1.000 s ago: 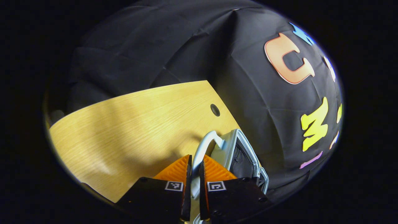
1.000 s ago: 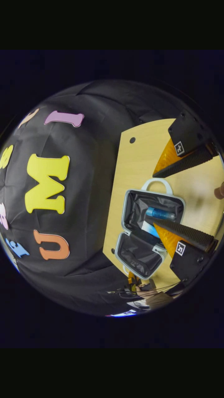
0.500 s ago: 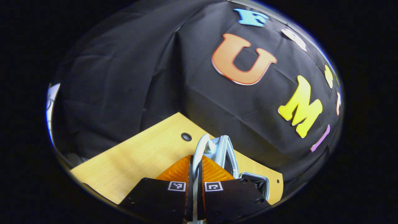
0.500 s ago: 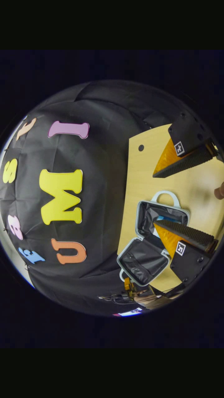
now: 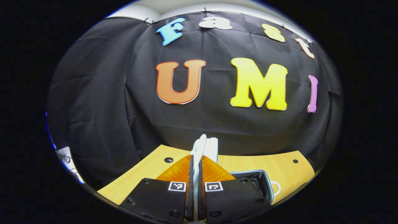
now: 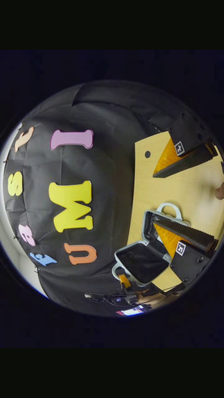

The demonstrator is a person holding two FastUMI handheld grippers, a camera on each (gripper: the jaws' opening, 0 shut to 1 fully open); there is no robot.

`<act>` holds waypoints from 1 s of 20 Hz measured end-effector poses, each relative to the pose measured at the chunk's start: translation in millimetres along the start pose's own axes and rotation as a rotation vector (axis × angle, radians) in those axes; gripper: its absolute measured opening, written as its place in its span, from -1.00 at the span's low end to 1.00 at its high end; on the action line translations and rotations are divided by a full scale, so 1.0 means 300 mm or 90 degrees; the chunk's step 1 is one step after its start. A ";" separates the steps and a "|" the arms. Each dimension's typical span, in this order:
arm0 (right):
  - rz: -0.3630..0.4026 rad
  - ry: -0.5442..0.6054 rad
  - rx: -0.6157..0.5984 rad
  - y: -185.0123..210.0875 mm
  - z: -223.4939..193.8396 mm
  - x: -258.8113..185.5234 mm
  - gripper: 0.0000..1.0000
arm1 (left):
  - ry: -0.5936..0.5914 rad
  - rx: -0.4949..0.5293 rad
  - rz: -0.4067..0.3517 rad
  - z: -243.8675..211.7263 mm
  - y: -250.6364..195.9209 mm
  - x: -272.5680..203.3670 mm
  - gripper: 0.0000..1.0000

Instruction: First open the suitcase, pack the skin care products into it, and then close the suitcase.

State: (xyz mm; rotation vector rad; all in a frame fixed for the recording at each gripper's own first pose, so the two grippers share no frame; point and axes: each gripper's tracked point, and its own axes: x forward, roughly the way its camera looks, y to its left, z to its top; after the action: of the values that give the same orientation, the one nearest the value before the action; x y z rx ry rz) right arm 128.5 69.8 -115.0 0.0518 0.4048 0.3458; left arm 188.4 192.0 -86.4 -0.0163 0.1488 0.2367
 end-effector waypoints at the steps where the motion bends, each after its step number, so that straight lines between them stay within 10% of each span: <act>1: -0.001 -0.002 -0.006 -0.030 0.003 -0.013 0.61 | -0.007 0.016 -0.001 -0.001 -0.054 -0.014 -0.84; 11: -0.057 -0.119 -0.114 -0.287 0.101 -0.140 0.60 | 0.049 0.178 -0.102 -0.287 -0.704 -0.059 -0.84; 20: -0.098 -0.069 -0.071 -0.454 -0.043 -0.190 0.61 | 0.189 0.285 -0.159 -0.694 -0.913 -0.058 -0.84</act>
State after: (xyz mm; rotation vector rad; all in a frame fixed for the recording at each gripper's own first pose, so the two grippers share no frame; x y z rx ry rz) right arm 117.8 -77.9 -121.3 -0.0694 0.2796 0.2124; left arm 205.7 -85.3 -290.0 0.3752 0.4896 -0.0540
